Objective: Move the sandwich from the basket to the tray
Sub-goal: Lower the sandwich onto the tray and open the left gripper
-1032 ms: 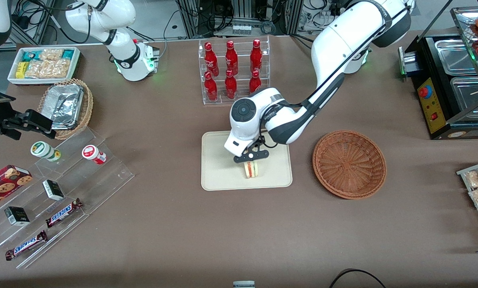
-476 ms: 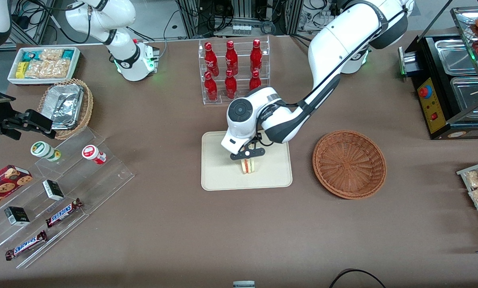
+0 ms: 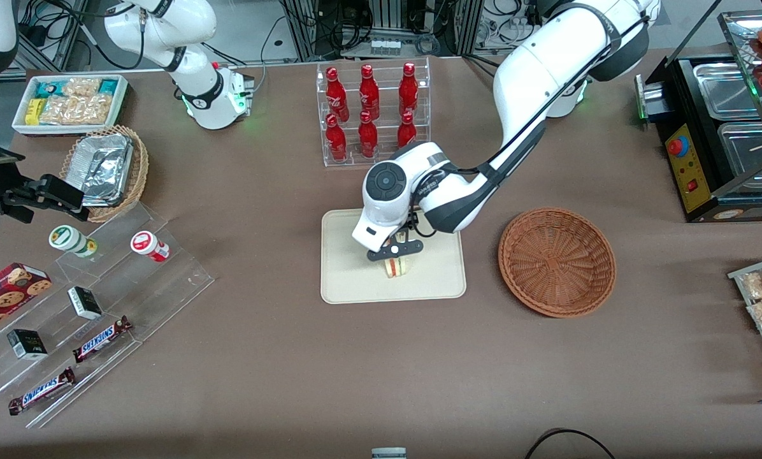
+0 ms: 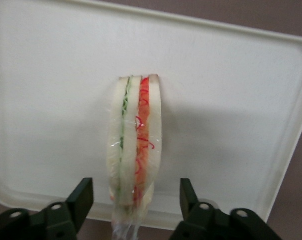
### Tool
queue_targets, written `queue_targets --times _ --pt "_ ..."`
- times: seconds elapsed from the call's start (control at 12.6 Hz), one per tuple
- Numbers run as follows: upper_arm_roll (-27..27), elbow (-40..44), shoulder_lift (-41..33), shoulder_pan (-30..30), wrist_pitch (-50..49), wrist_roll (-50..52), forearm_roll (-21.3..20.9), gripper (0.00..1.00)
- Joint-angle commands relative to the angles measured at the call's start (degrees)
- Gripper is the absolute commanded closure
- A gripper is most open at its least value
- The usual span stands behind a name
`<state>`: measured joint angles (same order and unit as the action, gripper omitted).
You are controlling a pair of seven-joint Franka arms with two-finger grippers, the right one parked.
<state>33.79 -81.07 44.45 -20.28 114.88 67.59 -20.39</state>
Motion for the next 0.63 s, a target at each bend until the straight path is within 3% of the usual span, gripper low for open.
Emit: queue_targets --times 0.0,0.32,0.56 --pt "-0.13 0.83 -5.58 0.5 -6.05 -3.15 1.14 0.0" --pt "-0.04 0.39 -11.12 4.79 -13.87 -13.51 1.23 0.0" --pt "-0.22 0.21 -14.81 8.22 -22.03 -14.41 1.84 0.0"
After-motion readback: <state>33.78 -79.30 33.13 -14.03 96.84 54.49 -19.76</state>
